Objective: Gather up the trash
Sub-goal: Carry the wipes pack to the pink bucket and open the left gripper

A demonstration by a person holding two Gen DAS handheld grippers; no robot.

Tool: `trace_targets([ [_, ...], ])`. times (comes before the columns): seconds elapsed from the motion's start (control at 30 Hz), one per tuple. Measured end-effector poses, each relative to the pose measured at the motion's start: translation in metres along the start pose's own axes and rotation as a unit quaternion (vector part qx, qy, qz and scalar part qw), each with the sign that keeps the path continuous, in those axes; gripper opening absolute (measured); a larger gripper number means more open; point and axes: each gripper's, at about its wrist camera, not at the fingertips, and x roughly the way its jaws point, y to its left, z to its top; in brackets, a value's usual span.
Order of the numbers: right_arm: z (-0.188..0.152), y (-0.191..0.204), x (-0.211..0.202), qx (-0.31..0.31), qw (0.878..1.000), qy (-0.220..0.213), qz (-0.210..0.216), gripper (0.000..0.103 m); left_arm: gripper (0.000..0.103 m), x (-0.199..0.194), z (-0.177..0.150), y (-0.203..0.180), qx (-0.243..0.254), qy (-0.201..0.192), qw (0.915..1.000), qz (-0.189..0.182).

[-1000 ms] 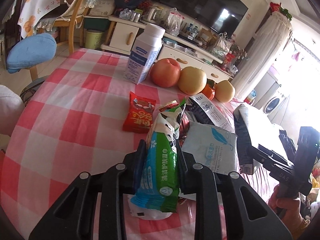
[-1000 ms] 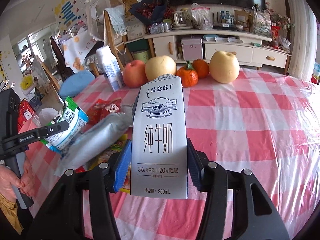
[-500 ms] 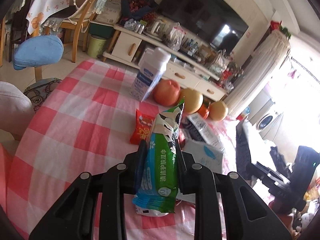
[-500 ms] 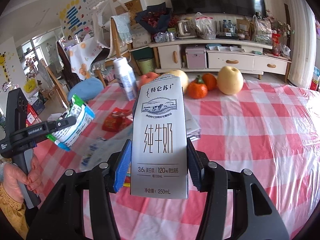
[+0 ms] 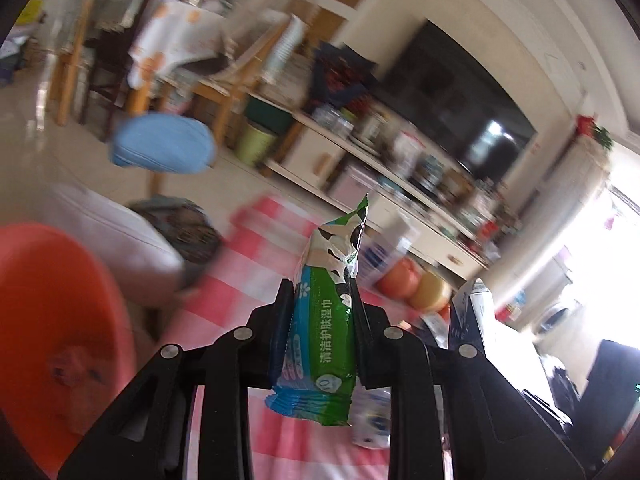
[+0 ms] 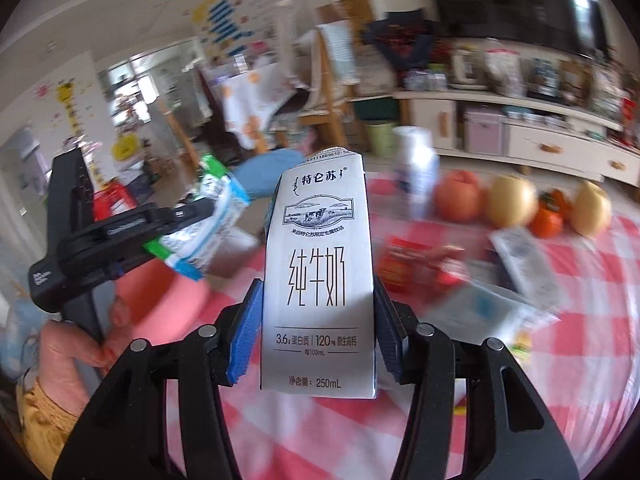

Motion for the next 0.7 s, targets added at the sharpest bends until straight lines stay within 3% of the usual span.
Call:
trace_targets([
  [0.2, 0.024, 0.085, 0.047, -0.047, 0.996, 0.021, 0.068, 0.053, 0.028, -0.045, 0.025, 0.058, -0.045, -0.042, 0.9941, 0.089],
  [0.37, 0.032, 0.137, 0.088, -0.059, 0.990, 0.046, 0.116, 0.054, 0.028, -0.075, 0.034, 0.118, -0.109, -0.059, 0.9774, 0.171],
  [0.6, 0.027, 0.183, 0.143, -0.051, 0.983, 0.096, 0.146, 0.055, 0.029, -0.081, 0.034, 0.162, -0.162, -0.044, 0.9597, 0.225],
  [0.7, 0.022, 0.177, 0.147, -0.033, 0.984, 0.100, 0.141, 0.066, 0.035, -0.085, 0.033, 0.165, -0.165, -0.063, 0.9551, 0.238],
])
